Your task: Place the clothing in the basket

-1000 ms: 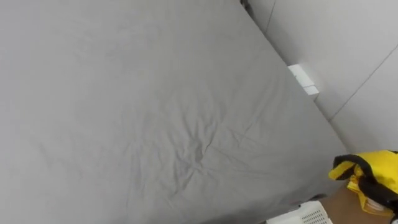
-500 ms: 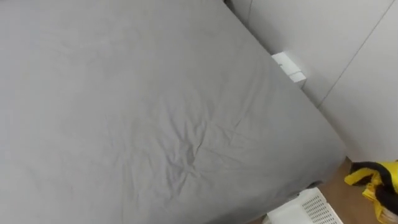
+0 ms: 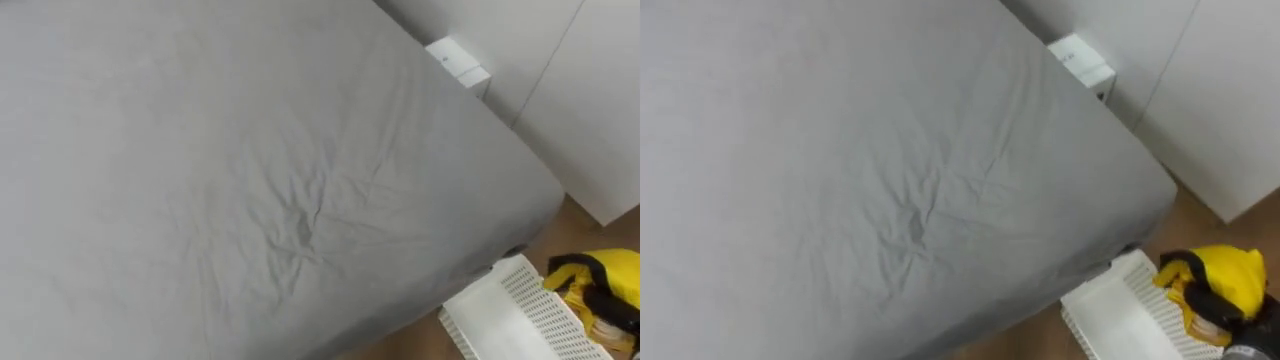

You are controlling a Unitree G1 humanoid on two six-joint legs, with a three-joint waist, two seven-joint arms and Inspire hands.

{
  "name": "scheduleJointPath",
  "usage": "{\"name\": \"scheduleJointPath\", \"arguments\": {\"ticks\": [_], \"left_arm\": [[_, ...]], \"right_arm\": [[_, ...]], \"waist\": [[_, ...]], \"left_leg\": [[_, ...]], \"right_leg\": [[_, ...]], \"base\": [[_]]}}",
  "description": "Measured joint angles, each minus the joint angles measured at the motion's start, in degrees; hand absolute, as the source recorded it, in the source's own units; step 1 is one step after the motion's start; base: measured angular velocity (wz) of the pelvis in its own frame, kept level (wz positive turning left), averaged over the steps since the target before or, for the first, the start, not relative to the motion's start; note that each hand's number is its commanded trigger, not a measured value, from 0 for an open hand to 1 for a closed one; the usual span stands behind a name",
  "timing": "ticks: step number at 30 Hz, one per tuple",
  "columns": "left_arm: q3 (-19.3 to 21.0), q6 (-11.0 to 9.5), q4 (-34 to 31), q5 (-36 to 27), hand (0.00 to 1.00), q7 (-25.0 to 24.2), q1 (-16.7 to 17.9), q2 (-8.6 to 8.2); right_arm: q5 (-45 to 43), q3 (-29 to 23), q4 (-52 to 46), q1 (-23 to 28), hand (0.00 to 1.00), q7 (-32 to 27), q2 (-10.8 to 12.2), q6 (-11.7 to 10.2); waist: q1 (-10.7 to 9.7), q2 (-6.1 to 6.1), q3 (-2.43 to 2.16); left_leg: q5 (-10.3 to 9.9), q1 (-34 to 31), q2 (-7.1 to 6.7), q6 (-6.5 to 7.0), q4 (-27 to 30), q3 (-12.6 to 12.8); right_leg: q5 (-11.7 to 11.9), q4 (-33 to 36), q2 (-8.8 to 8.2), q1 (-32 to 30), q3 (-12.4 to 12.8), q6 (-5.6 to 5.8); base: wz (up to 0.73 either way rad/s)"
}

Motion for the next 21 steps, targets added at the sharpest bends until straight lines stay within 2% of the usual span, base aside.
{"name": "scheduleJointPath", "arguments": {"ticks": [3,6,7,8,9,10,15,16,17,21], "left_arm": [[-0.3,-0.5,0.0,0.0,0.00,0.0,-0.4,0.00],[-1.0,-0.7,1.2,0.0,0.00,0.0,-1.7,0.08],[-1.3,-0.8,1.7,0.0,0.00,0.0,-2.3,0.10],[-1.7,-0.9,2.4,-0.2,0.00,0.1,-2.8,0.14],[-2.0,-0.9,2.5,-0.2,0.00,0.1,-3.0,0.20],[-2.2,-0.9,2.5,-0.2,0.00,0.2,-3.3,0.25],[-3.0,-0.9,3.3,-0.3,0.00,1.2,-4.4,0.30],[-3.5,-0.9,3.3,-0.4,0.00,1.5,-4.4,0.31],[-4.1,-0.9,3.3,-0.7,0.00,2.0,-4.4,0.32],[-4.7,-0.9,3.3,-0.8,0.00,2.4,-4.5,0.32]], "right_arm": [[-0.5,1.8,3.9,-2.3,1.00,0.2,-0.5,-0.1],[-0.5,2.4,8.0,-3.1,0.97,0.8,-0.7,-0.6],[-0.7,2.6,9.4,-3.4,0.27,1.2,-0.7,-0.8],[-0.7,3.3,10.7,-3.4,0.00,1.3,-0.7,-0.8],[-0.7,3.5,11.0,-3.3,0.00,1.3,-0.6,-0.9],[-0.7,3.6,11.7,-3.4,0.00,1.3,-0.6,-0.9],[-0.4,3.9,13.9,-3.6,0.00,1.3,-0.6,-1.3],[-0.3,4.4,14.5,-3.8,0.00,1.3,-0.6,-1.4],[-0.3,4.7,14.8,-3.8,0.00,1.6,-0.6,-1.4],[-0.3,4.8,17.0,-4.9,0.00,2.2,-0.6,-1.9]], "waist": [[0.4,0.23,-0.12],[1.9,0.22,-0.12],[2.1,0.25,-0.12],[2.3,0.44,-0.22],[2.3,0.25,-0.10],[2.5,0.77,-0.44],[2.9,0.77,-0.41],[2.9,0.73,-0.37],[2.9,0.38,-0.09],[2.9,0.30,0.04]], "left_leg": [[0.1,-1.4,0.03,-0.01,0.0,0.0],[0.2,-1.9,0.04,-0.04,0.0,0.0],[0.2,-2.3,0.03,-0.05,0.0,0.0],[0.2,-2.6,0.02,-0.06,0.0,-0.1],[0.2,-2.8,0.00,-0.06,0.0,-0.3],[0.2,-3.4,-0.01,-0.07,0.0,-0.4],[0.2,-4.2,0.01,-0.07,-0.1,-0.7],[0.2,-4.3,0.01,-0.07,-0.1,-0.7],[0.2,-4.3,0.01,-0.07,-0.1,-0.7],[0.2,-4.4,0.02,-0.07,-0.1,-0.7]], "right_leg": [[0.0,0.0,0.06,-1.5,0.1,-0.05],[0.3,-0.3,0.04,-2.1,0.1,-0.14],[0.3,-0.3,0.01,-2.4,0.1,-0.15],[0.3,-0.3,-0.06,-2.6,-0.3,-0.19],[0.3,-0.3,-0.13,-2.7,-0.7,-0.20],[0.3,-0.2,-0.16,-3.3,-0.8,-0.22],[0.4,0.2,-0.13,-4.0,-1.1,-0.36],[0.4,0.2,-0.14,-4.0,-1.1,-0.36],[0.4,0.1,-0.14,-4.0,-1.1,-0.36],[0.4,0.0,-0.14,-4.0,-1.2,-0.36]], "base": [[0.00],[-0.05],[0.00],[0.04],[0.05],[0.06],[0.03],[0.00],[0.00],[0.00]]}}
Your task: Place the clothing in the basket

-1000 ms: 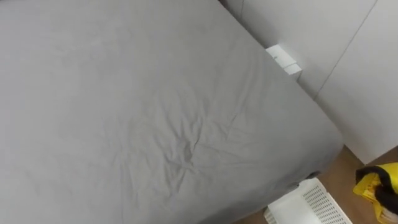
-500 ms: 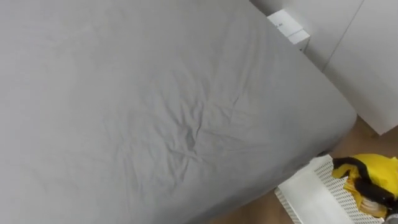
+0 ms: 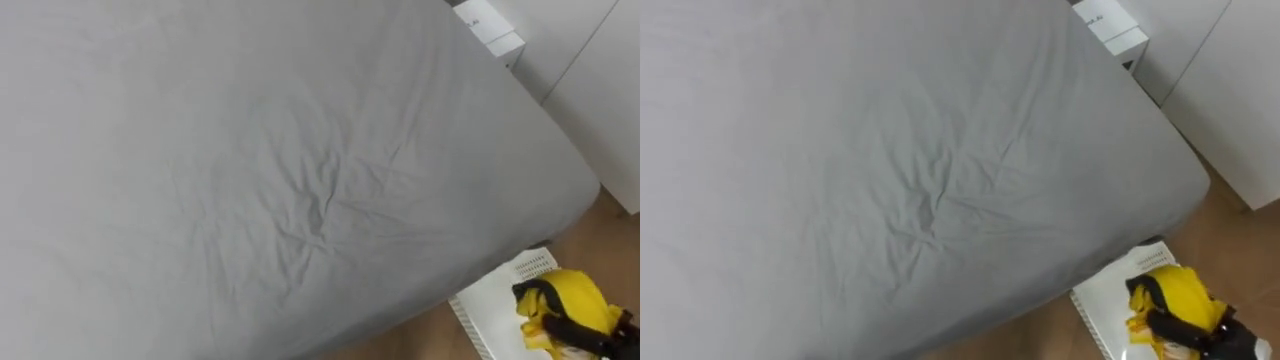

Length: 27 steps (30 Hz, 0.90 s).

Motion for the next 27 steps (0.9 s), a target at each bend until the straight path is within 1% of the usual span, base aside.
{"name": "scheduleJointPath", "arguments": {"ticks": [5,7,9,12,17,19,21,24,26,27], "left_arm": [[0.0,-0.1,0.1,0.0,0.00,0.0,-0.2,0.09],[-0.1,-0.2,0.3,0.0,0.00,0.0,-0.2,0.09],[-0.1,-0.8,0.9,0.0,0.00,-0.1,-0.3,0.10],[-0.1,-1.0,1.5,0.0,0.00,-0.1,-0.7,0.10],[-0.1,-1.3,2.1,-0.4,0.00,-0.2,-1.1,0.11],[-0.1,-1.3,2.1,-0.4,0.00,-0.2,-1.1,0.11],[-0.1,-1.3,2.2,-0.4,0.00,-0.2,-1.1,0.11],[-0.1,-1.4,2.1,-0.4,0.00,-0.2,-1.1,0.12],[0.0,-1.9,2.1,-0.9,0.00,-0.2,-0.9,0.11],[0.0,-2.2,2.1,-1.1,0.00,-0.2,-0.9,0.11]], "right_arm": [[0.2,-0.1,0.3,-0.8,0.00,0.1,0.0,-0.1],[0.2,-0.1,1.5,-1.0,0.00,0.1,0.0,-0.7],[0.2,-0.2,1.9,-1.3,0.00,0.1,0.0,-0.7],[0.2,-0.2,2.3,-1.4,0.00,0.0,0.0,-1.2],[0.4,-0.7,2.8,-1.5,0.00,-0.1,0.0,-1.4],[0.4,-0.8,3.0,-1.5,0.00,0.1,0.0,-1.9],[0.4,-0.9,3.0,-1.5,0.00,0.1,0.0,-1.9],[1.2,-1.1,3.0,-1.4,0.00,0.2,0.0,-1.9],[2.0,-1.2,3.0,-0.8,0.00,0.4,0.0,-1.9],[2.0,-1.2,3.0,-0.7,0.00,0.5,0.0,-2.0]], "waist": [[0.0,0.03,-0.01],[0.0,-0.01,0.03],[0.0,0.01,0.06],[0.1,0.02,0.08],[0.0,0.04,0.08],[0.0,0.04,0.08],[0.0,0.03,0.09],[0.0,-0.01,0.11],[0.1,-0.24,0.27],[0.2,-0.25,0.25]], "left_leg": [[0.0,0.0,0.03,0.00,0.1,0.0],[0.0,0.4,0.03,0.00,0.1,0.0],[0.0,0.5,0.03,0.00,0.1,0.0],[0.0,0.6,0.03,0.00,0.1,0.0],[0.0,0.9,0.02,-0.02,0.1,-0.3],[0.0,0.9,0.01,-0.02,0.1,-0.3],[0.0,0.9,0.00,-0.02,0.1,-0.3],[0.0,1.3,-0.03,-0.02,0.0,-0.7],[0.0,2.5,-0.15,-0.02,0.0,-1.5],[0.0,2.8,-0.19,-0.03,0.0,-1.5]], "right_leg": [[0.0,-0.3,0.02,0.2,-0.1,0.02],[0.0,-0.7,0.02,0.7,-0.1,0.04],[0.1,-1.5,0.03,1.0,-0.2,0.15],[0.1,-1.4,0.02,1.1,-0.2,0.17],[0.1,-1.5,-0.07,2.0,-1.2,0.16],[0.1,-1.5,-0.07,2.1,-1.2,0.15],[0.1,-1.5,-0.08,2.3,-1.2,0.15],[0.1,-1.5,-0.21,3.0,-2.1,0.14],[0.1,-2.3,-0.26,4.6,-2.8,0.13],[0.1,-2.6,-0.31,5.1,-2.9,0.12]], "base": [[0.00],[0.00],[0.00],[0.00],[0.09],[0.02],[0.00],[0.08],[0.18],[0.13]]}}
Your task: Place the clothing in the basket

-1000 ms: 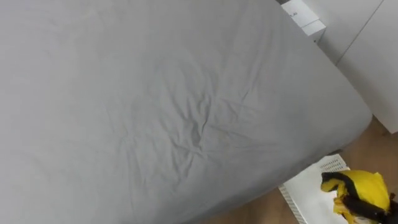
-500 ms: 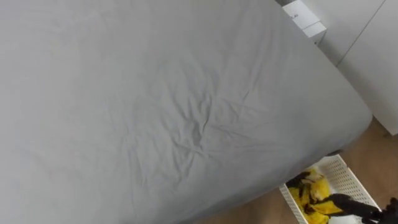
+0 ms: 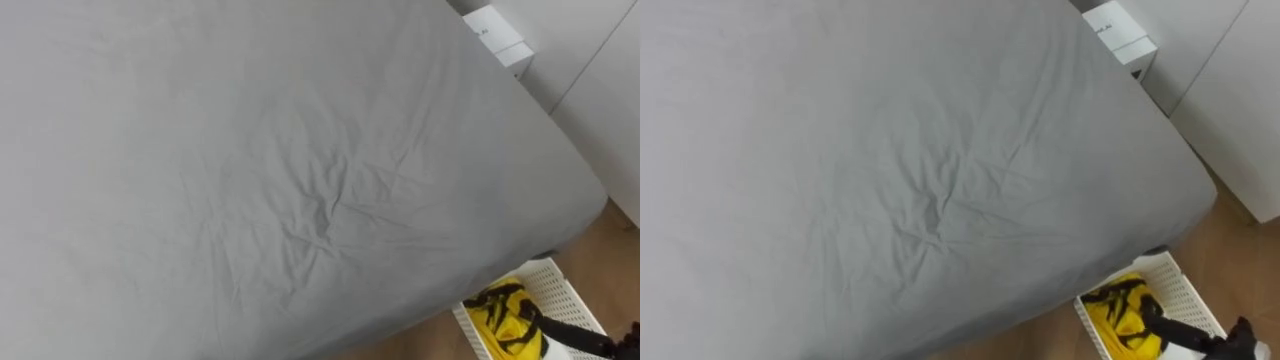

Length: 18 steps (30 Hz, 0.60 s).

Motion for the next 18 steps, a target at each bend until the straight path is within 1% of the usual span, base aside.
{"name": "scheduleJointPath", "arguments": {"ticks": [1,4,5,6,7,8,9,11,12,13,15,17,18], "left_arm": [[0.1,-0.3,0.0,0.0,0.00,0.0,0.1,0.00],[0.1,-0.5,0.0,-0.1,0.00,0.0,0.1,0.01],[0.2,-0.8,0.1,-0.2,0.00,-0.1,0.3,0.01],[0.4,-1.0,0.1,-0.3,0.00,-0.2,0.6,0.01],[0.8,-1.5,0.0,-0.3,0.00,-0.4,0.9,0.03],[0.9,-1.9,0.0,-0.3,0.00,-0.5,1.0,0.05],[0.9,-2.2,-0.1,-0.4,0.00,-0.6,1.1,0.05],[0.9,-3.0,-1.2,-0.4,0.00,-0.5,2.0,0.03],[0.9,-3.1,-1.4,-0.4,0.00,-0.5,2.2,0.02],[1.0,-3.2,-1.9,-0.3,0.00,-0.4,2.3,-0.01],[1.7,-3.7,-2.2,-0.1,0.00,-0.3,2.4,-0.08],[2.7,-4.5,-2.2,0.6,0.00,-0.2,2.6,-0.66],[3.0,-4.8,-2.2,0.9,0.00,0.0,2.8,-0.82]], "right_arm": [[-0.1,0.2,-0.1,0.5,0.00,0.7,0.1,-0.2],[-0.9,1.6,-1.1,1.3,0.00,1.8,0.5,-0.3],[-1.6,2.0,-1.3,1.7,0.00,1.9,0.9,-0.3],[-1.8,2.1,-1.3,2.0,0.00,2.0,1.2,-0.3],[-2.0,2.3,-1.3,2.5,0.00,2.4,1.8,-0.3],[-1.7,3.0,-1.3,3.3,0.00,2.9,2.1,-0.2],[-1.4,3.9,-1.3,3.5,0.00,3.1,2.2,-0.1],[0.2,6.5,-1.3,4.0,0.00,3.6,2.9,0.1],[0.5,6.9,-1.4,4.0,0.00,3.8,3.2,0.2],[0.5,7.2,-1.4,4.0,0.00,4.3,3.6,0.2],[0.4,7.1,-1.4,4.1,0.00,4.7,4.4,0.2],[1.3,7.2,-1.4,4.6,0.00,5.8,5.2,0.3],[1.3,7.6,-1.4,4.8,0.00,6.1,5.5,0.3]], "waist": [[0.1,-0.28,0.15],[0.2,-0.46,0.11],[0.5,-0.66,0.15],[0.5,-0.79,0.08],[0.7,-1.10,0.17],[1.5,-1.54,0.14],[1.7,-1.72,0.18],[2.0,-2.47,-0.10],[2.2,-2.66,-0.21],[2.6,-3.09,-0.18],[2.8,-3.35,-0.32],[3.3,-3.98,-0.56],[3.4,-4.29,-0.58]], "left_leg": [[0.0,0.3,-0.05,0.00,0.0,-0.1],[0.0,0.7,-0.07,0.00,0.1,-0.6],[0.0,1.1,-0.06,0.00,0.1,-0.6],[0.0,1.3,-0.06,0.00,0.1,-0.6],[0.0,1.9,-0.07,-0.01,0.1,-0.7],[0.0,2.4,-0.10,-0.02,0.1,-0.7],[0.0,2.6,-0.11,-0.02,0.1,-0.9],[0.0,3.4,-0.21,-0.02,0.1,-1.5],[0.0,3.5,-0.20,-0.02,0.2,-1.5],[0.0,4.0,-0.23,-0.02,0.2,-1.7],[0.0,4.4,-0.42,-0.02,0.2,-2.7],[0.0,5.1,-0.81,-0.02,0.0,-3.9],[0.0,5.4,-0.89,-0.02,0.0,-4.2]], "right_leg": [[0.0,-0.8,-0.04,0.6,-0.1,0.03],[-0.1,-0.7,-0.04,1.2,-0.5,0.05],[-0.1,-0.7,-0.04,1.7,-0.5,0.04],[-0.1,-0.7,-0.04,1.9,-0.5,0.02],[-0.1,-0.9,-0.05,2.6,-0.6,-0.01],[-0.2,-0.9,-0.08,3.1,-0.7,-0.05],[-0.2,-1.0,-0.09,3.5,-0.8,-0.05],[-0.2,-1.6,-0.12,4.8,-1.4,-0.05],[-0.2,-1.6,-0.12,4.9,-1.4,-0.05],[-0.2,-1.8,-0.15,5.6,-1.7,-0.05],[-0.2,-1.9,-0.27,6.5,-2.8,-0.04],[-0.2,-2.7,-0.41,7.9,-3.3,0.07],[-0.2,-2.8,-0.44,8.3,-3.4,0.10]], "base": [[0.08],[0.06],[0.00],[0.00],[0.00],[0.00],[0.08],[0.14],[0.09],[0.12],[0.23],[0.23],[0.16]]}}
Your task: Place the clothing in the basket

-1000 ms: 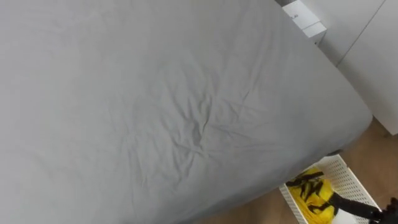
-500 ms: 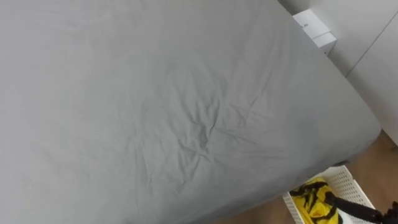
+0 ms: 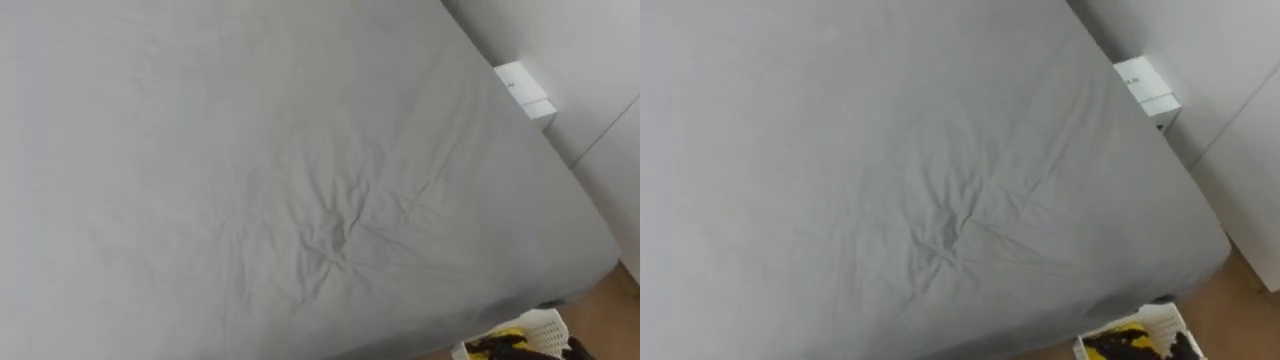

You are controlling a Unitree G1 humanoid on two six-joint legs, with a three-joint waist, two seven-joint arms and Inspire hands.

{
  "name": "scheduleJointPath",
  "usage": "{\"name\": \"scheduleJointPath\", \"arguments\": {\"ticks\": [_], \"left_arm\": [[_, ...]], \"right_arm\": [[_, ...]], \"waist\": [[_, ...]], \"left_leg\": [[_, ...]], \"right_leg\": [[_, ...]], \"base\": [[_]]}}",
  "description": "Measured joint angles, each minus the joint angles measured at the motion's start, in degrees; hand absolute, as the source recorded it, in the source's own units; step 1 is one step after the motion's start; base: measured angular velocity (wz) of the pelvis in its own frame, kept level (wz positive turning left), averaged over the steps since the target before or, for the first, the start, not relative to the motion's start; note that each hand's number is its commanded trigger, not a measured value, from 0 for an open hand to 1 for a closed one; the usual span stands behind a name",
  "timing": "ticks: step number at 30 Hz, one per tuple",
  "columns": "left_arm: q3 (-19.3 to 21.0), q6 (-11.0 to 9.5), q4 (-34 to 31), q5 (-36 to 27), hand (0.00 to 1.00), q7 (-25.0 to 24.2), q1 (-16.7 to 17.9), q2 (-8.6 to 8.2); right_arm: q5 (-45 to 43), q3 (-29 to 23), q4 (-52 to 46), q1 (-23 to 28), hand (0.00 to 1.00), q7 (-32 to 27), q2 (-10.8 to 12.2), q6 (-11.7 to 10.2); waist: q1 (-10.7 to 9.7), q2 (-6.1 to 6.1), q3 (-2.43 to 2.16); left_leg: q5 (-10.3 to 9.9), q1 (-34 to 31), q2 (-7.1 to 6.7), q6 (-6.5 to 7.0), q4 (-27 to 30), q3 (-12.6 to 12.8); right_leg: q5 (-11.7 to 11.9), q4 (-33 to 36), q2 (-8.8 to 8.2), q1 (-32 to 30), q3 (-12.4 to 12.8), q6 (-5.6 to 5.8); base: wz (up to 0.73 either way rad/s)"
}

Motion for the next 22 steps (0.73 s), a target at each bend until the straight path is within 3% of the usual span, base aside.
{"name": "scheduleJointPath", "arguments": {"ticks": [1,3,4,8,14,22], "left_arm": [[0.6,-0.3,-0.1,0.7,0.00,0.2,0.5,-0.20],[2.0,-0.7,-0.1,1.0,0.00,0.4,0.7,-0.65],[2.1,-0.9,-0.1,1.0,0.00,0.5,0.5,-0.84],[2.2,-1.7,-0.1,1.1,0.00,0.5,0.7,-1.53],[2.1,-2.8,-0.1,1.1,0.00,0.5,1.5,-2.12],[2.4,-2.8,0.1,3.8,0.00,-1.1,1.7,-2.80]], "right_arm": [[-0.1,1.2,0.3,0.5,0.00,0.8,0.6,0.1],[-0.2,2.4,1.0,1.0,0.00,2.9,1.7,0.1],[-0.3,3.3,1.7,1.4,0.00,4.2,2.1,0.2],[-1.1,5.3,4.9,2.1,0.00,6.8,2.8,2.5],[-3.9,8.3,5.1,4.6,0.00,7.2,3.9,3.8],[-7.4,11.3,5.6,5.0,0.00,9.3,4.1,4.5]], "waist": [[0.1,-0.59,-0.45],[0.4,-1.36,-0.55],[1.0,-1.58,-0.85],[1.8,-2.63,-0.63],[2.9,-4.09,-0.35],[4.4,-4.06,-0.16]], "left_leg": [[0.0,0.3,-0.10,0.00,0.0,-0.6],[0.0,1.1,-0.18,0.00,0.0,-1.1],[0.0,1.2,-0.26,0.00,0.0,-1.6],[0.0,2.1,-0.93,0.03,0.0,-3.9],[-0.1,2.6,-1.57,0.19,0.0,-5.9],[-0.4,3.0,-1.95,0.30,0.0,-7.1]], "right_leg": [[0.0,0.0,-0.04,0.6,-0.4,0.01],[-0.1,-0.2,-0.11,1.6,-1.1,0.02],[-0.1,-0.2,-0.15,1.8,-1.5,0.04],[-0.6,-0.9,-0.55,3.8,-2.8,0.51],[-0.9,-0.9,-0.82,5.4,-4.2,0.73],[-0.9,-1.0,-0.86,6.2,-4.4,0.71]], "base": [[0.15],[0.16],[0.21],[0.22],[0.16],[0.08]]}}
